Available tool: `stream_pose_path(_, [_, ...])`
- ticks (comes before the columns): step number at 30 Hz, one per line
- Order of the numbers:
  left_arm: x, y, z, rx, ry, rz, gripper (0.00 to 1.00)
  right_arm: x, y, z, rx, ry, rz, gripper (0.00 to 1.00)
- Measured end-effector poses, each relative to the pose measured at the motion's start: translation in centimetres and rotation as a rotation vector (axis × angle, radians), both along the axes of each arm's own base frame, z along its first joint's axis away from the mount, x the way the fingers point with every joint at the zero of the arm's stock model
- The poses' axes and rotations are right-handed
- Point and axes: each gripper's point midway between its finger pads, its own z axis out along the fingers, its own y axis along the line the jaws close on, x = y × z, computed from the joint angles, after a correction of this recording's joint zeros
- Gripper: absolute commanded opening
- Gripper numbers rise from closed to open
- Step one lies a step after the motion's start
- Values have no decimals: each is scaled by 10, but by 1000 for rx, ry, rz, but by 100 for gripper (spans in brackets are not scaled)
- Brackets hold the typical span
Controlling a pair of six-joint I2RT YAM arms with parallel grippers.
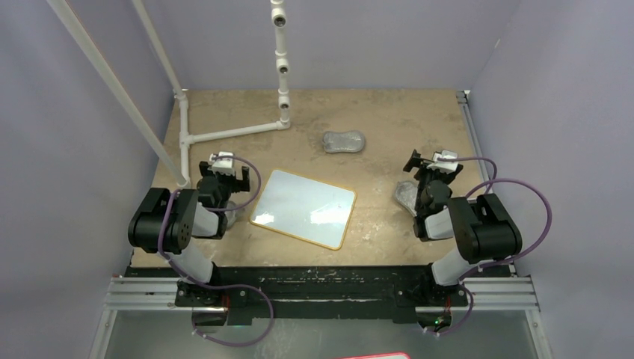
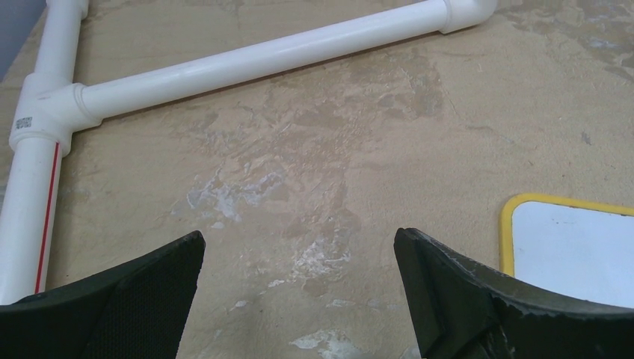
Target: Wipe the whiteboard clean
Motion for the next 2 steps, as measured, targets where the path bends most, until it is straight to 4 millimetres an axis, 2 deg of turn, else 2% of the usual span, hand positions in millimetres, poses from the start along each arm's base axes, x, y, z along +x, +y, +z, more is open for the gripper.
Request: stream_pose_path(2, [1, 0, 1, 0, -3, 1, 99, 0, 0, 0, 0, 0, 0, 99])
